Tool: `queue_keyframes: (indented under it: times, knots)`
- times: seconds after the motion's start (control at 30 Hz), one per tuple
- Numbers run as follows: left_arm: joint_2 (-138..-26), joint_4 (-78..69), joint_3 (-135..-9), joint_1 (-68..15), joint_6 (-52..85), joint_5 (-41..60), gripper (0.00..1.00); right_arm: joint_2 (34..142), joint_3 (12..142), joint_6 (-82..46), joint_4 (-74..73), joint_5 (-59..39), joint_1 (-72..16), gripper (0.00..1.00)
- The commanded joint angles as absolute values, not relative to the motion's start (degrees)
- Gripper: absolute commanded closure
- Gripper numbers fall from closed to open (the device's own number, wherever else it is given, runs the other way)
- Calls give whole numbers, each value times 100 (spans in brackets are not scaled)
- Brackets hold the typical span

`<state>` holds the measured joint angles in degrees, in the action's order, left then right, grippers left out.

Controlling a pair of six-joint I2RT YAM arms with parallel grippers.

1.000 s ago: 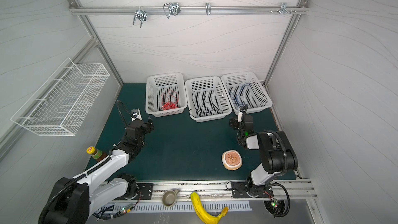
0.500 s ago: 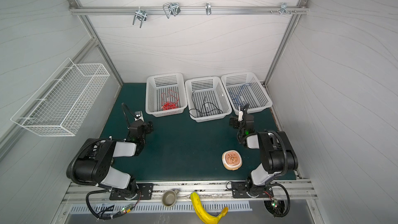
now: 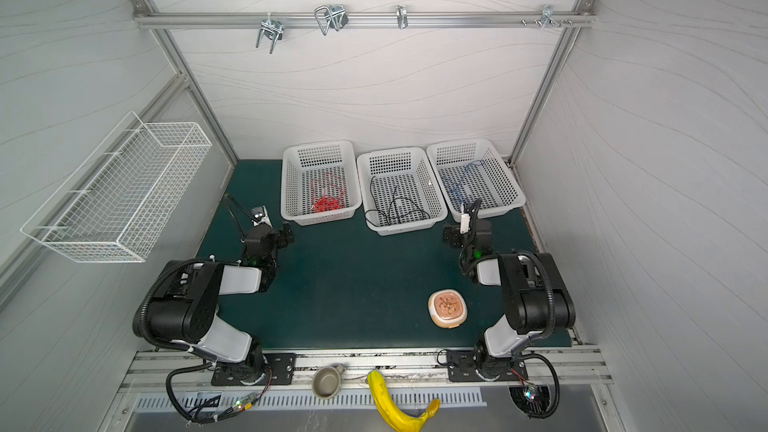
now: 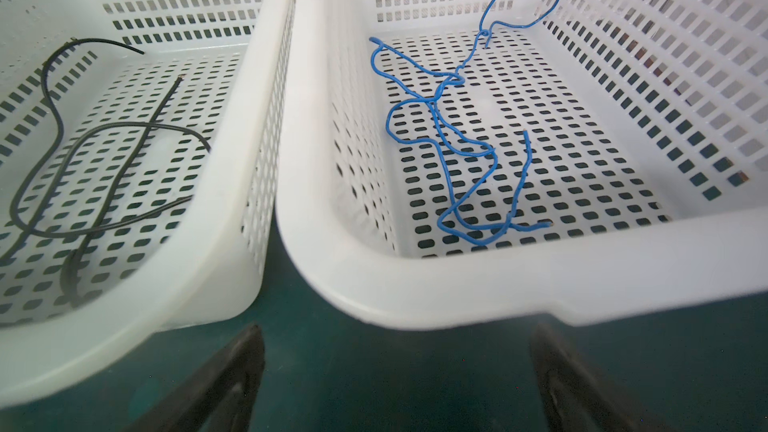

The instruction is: Untangle the cables

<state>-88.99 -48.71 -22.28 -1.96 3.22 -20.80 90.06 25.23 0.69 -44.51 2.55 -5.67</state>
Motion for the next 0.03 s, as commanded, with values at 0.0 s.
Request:
queue_keyframes:
  times: [0.0]
  knots:
    - [-8921, -5030, -2338, -176, 343, -2109, 0, 9018, 2602, 58, -4436, 116, -510, 1]
